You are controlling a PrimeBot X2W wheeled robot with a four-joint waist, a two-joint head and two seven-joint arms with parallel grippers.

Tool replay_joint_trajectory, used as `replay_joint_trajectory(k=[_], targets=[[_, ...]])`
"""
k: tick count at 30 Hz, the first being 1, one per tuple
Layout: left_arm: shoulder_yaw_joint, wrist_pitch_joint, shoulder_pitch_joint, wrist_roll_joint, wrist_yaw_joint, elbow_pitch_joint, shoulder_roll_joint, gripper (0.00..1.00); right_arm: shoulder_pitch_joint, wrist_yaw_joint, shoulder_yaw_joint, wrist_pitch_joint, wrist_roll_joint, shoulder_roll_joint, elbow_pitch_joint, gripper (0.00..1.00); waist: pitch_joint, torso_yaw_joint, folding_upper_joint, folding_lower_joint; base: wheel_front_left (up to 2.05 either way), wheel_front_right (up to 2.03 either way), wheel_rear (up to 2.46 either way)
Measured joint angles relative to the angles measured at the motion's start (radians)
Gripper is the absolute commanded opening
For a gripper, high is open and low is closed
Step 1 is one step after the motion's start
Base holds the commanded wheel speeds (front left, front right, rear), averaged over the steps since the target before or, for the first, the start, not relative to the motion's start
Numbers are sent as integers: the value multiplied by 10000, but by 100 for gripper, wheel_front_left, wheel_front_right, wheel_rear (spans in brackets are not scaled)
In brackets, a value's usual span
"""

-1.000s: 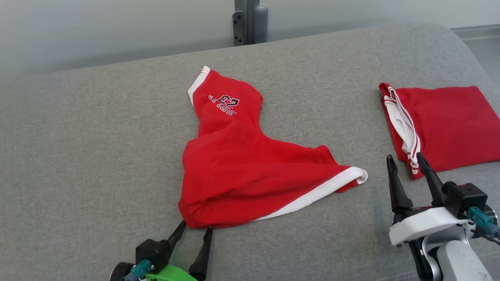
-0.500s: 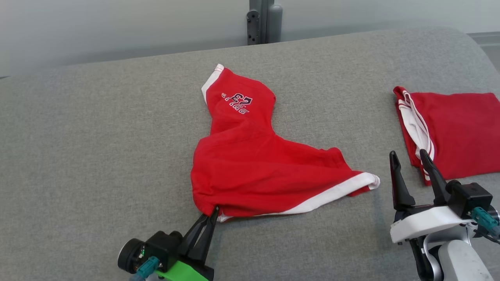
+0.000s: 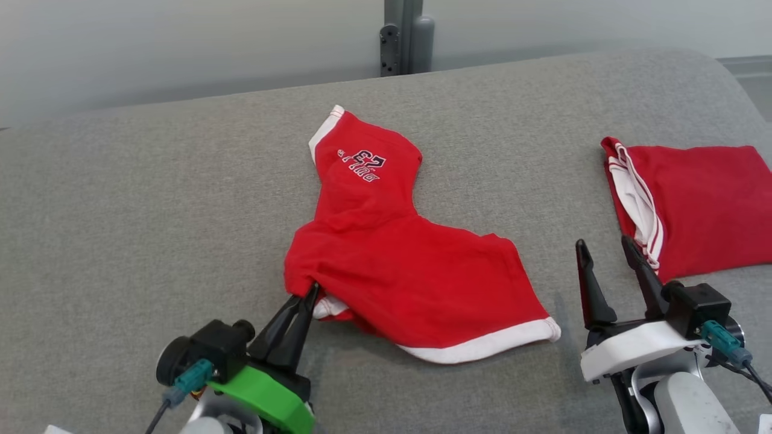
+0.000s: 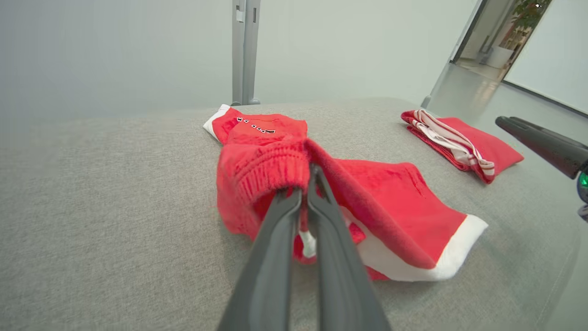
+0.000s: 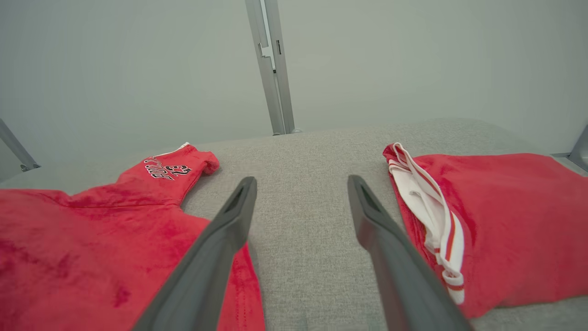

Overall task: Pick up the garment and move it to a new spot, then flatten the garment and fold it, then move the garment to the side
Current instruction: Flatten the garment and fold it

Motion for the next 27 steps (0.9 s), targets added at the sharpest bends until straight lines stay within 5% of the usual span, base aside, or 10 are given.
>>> replay_joint_trajectory(k=[14, 15, 16, 17, 18, 27], targets=[[677, 123, -1967, -424, 6, 4044, 407, 0, -331, 0, 604, 2, 171, -6, 267, 100, 617, -1278, 0, 0, 0, 0, 0], [667, 40, -2022, -441, 6, 4195, 401, 8, -332, 2, 627, 2, 171, 0, 290, 100, 654, -1314, 0, 1, 0, 0, 0], [669, -25, -2060, -493, 4, 4293, 382, 29, -332, 0, 629, 2, 171, 0, 301, 100, 681, -1331, 0, 1, 0, 0, 0], [667, -142, -2080, -506, -4, 4381, 347, 72, -332, 2, 616, 2, 171, 0, 326, 100, 692, -1323, 0, 0, 0, 0, 0], [660, -217, -2081, -548, -6, 4435, 316, 100, -332, 0, 612, 2, 180, -2, 339, 100, 693, -1301, 0, 0, 0, 0, 0], [692, -606, -1608, -1187, -19, 3963, 184, 100, -328, 2, 522, 0, 217, -33, 349, 100, 485, -807, 0, 0, 0, 0, 0]])
